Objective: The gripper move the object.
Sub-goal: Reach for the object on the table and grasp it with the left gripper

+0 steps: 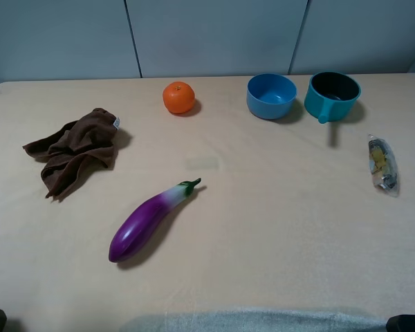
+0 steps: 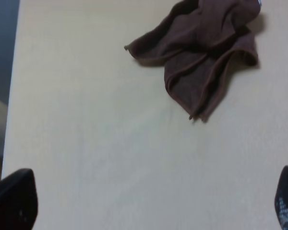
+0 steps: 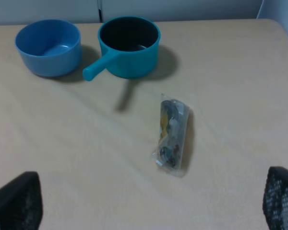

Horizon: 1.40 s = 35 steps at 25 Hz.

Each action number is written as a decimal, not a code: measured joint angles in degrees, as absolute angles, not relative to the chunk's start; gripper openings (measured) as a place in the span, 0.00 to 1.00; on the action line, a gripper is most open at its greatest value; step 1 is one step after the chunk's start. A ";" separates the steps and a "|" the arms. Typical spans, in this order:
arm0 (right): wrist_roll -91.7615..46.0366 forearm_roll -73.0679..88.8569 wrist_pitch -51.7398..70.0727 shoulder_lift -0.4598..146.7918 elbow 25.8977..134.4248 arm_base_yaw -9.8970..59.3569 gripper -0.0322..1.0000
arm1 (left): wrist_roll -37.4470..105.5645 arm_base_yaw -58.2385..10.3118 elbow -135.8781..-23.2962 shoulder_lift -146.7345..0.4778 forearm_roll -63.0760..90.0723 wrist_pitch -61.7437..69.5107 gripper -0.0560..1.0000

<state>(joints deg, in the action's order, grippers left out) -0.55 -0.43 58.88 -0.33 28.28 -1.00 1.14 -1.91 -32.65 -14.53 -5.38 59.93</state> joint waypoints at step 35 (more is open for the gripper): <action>-0.55 0.00 58.88 -0.33 28.28 -1.00 0.70 | 1.21 -8.02 -62.56 -73.51 -0.74 54.74 0.98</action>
<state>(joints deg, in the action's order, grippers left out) -0.55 0.00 58.88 -0.33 28.28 -1.00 1.21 -8.02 -62.56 -73.51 -0.74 54.74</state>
